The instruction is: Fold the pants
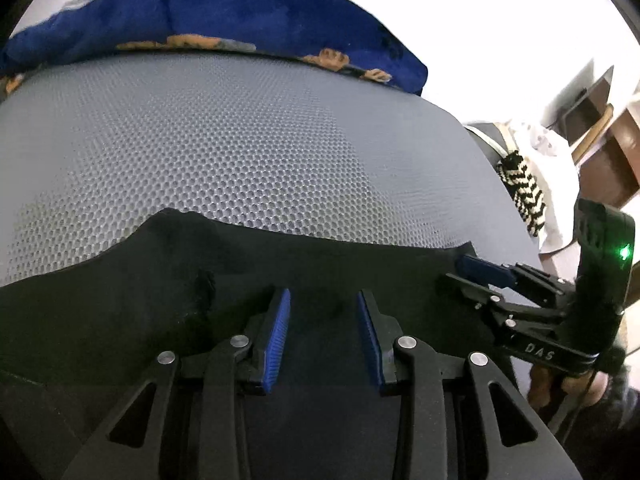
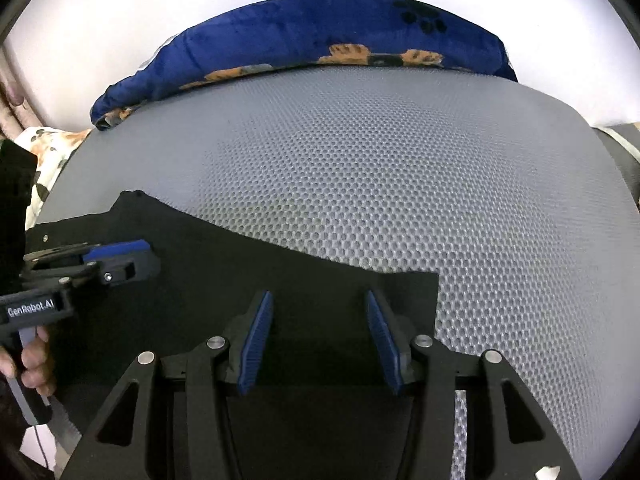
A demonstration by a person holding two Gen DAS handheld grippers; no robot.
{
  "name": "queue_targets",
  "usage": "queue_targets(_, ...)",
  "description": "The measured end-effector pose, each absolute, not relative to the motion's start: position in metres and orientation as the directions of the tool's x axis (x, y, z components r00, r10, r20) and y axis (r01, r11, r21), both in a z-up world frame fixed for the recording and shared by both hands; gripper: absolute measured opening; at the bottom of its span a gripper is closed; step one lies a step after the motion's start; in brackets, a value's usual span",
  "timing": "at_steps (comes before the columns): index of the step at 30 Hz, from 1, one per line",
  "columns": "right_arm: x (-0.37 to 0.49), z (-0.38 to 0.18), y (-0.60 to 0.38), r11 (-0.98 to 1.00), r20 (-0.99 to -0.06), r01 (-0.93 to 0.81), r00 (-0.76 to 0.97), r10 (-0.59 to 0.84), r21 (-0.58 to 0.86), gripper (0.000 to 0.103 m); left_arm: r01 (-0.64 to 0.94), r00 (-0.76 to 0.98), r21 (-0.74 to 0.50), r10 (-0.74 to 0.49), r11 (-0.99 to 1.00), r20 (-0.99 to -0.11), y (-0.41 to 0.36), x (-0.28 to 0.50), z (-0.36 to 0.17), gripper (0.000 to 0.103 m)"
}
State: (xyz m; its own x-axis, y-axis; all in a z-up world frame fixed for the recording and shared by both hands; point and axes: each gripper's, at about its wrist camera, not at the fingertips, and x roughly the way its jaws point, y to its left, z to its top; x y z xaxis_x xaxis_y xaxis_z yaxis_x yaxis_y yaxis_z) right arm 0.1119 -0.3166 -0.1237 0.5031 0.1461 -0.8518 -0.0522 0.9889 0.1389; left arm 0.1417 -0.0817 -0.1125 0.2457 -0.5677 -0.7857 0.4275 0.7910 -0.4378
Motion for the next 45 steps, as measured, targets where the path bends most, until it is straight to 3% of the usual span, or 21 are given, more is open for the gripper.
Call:
queue_targets(5,0.119,-0.122,-0.314,0.99,-0.858,-0.053,0.495,0.137,0.127,0.048,0.423,0.281,-0.356,-0.494,0.833,-0.823,-0.085,0.138,-0.103,0.036)
queue_targets(9,0.112,-0.113,-0.311,0.987,-0.847,-0.051,0.508,0.157,0.152,0.048,0.401,0.367,-0.248,-0.403,0.882,-0.839,-0.076,0.118,-0.087,0.056)
queue_targets(14,0.097,-0.104,-0.29,0.984,-0.841,-0.089,0.511,0.178,0.154,0.048,0.399,0.453,-0.123,-0.312,0.909,-0.835,-0.056,0.09,-0.065,0.059)
queue_targets(20,0.078,-0.106,-0.257,0.978,-0.863,-0.135,0.464,0.203,0.157,0.047,0.327,0.476,-0.111,-0.265,0.938,-0.838,-0.006,0.064,-0.048,0.063)
queue_targets(29,0.05,-0.114,-0.197,0.949,-0.884,-0.24,0.372,0.285,0.205,0.049,0.126,0.472,-0.35,-0.366,0.928,-0.802,0.131,0.031,-0.028,0.063)
queue_targets(37,0.047,-0.114,-0.159,0.905,-0.871,-0.29,0.294,0.393,0.31,0.051,-0.127,0.497,-0.445,-0.332,0.886,-0.802,0.248,0.0,-0.046,0.063)
queue_targets(45,0.052,-0.112,-0.147,0.879,-0.852,-0.265,0.252,0.459,0.396,0.061,-0.263,0.436,-0.675,-0.539,0.689,-0.72,0.287,-0.011,-0.101,0.063)
